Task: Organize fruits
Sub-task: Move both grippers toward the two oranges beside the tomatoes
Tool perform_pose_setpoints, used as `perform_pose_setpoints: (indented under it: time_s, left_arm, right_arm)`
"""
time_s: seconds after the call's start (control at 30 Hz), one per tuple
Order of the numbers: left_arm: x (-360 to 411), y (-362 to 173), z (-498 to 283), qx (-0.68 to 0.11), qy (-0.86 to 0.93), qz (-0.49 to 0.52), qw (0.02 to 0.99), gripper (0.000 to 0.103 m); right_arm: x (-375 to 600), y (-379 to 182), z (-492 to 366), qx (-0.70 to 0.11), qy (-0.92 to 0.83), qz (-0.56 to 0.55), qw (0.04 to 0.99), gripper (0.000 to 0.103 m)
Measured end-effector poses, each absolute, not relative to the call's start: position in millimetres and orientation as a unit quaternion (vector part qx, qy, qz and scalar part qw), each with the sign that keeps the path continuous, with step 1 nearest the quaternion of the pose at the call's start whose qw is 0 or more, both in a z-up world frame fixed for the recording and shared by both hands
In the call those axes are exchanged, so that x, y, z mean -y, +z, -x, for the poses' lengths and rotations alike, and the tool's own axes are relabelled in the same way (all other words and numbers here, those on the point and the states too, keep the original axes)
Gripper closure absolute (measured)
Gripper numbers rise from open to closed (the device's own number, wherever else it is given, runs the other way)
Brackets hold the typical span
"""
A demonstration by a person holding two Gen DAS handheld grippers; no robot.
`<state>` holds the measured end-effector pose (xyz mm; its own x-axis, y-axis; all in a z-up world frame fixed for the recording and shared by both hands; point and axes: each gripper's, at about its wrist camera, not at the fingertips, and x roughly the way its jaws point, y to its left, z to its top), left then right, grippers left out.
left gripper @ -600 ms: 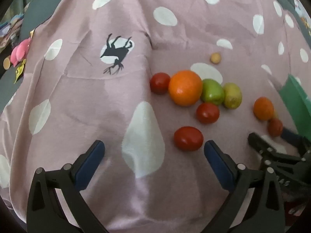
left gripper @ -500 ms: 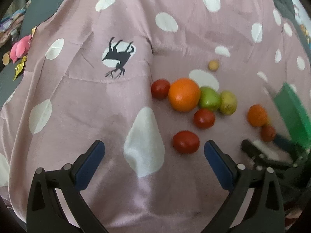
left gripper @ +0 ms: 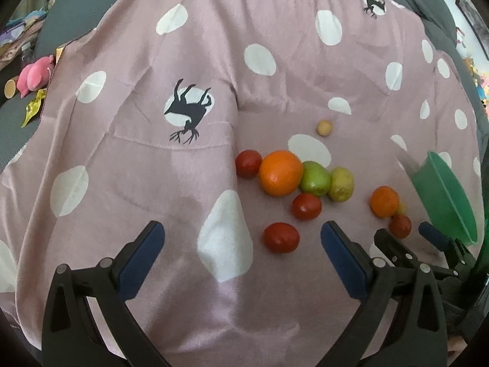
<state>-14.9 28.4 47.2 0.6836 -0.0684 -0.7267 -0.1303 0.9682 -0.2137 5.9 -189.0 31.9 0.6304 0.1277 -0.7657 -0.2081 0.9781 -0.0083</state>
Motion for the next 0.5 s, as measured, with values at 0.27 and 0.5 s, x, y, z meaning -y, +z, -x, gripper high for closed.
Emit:
perform_pose_setpoints:
  time_s: [0.27, 0.5]
  left_arm:
    - [-40.9, 65.1, 17.1, -0.387, 0.005, 0.158, 0.909, 0.001]
    - [-49.8, 117.8, -2.8, -0.366, 0.003, 0.132, 0.921, 0.002]
  right_arm:
    - [194.6, 37.9, -4.5, -0.396, 0.104, 0.025, 0.912, 0.0]
    - [198.6, 82.6, -5.8, -0.373, 0.148, -0.019, 0.916, 0.0]
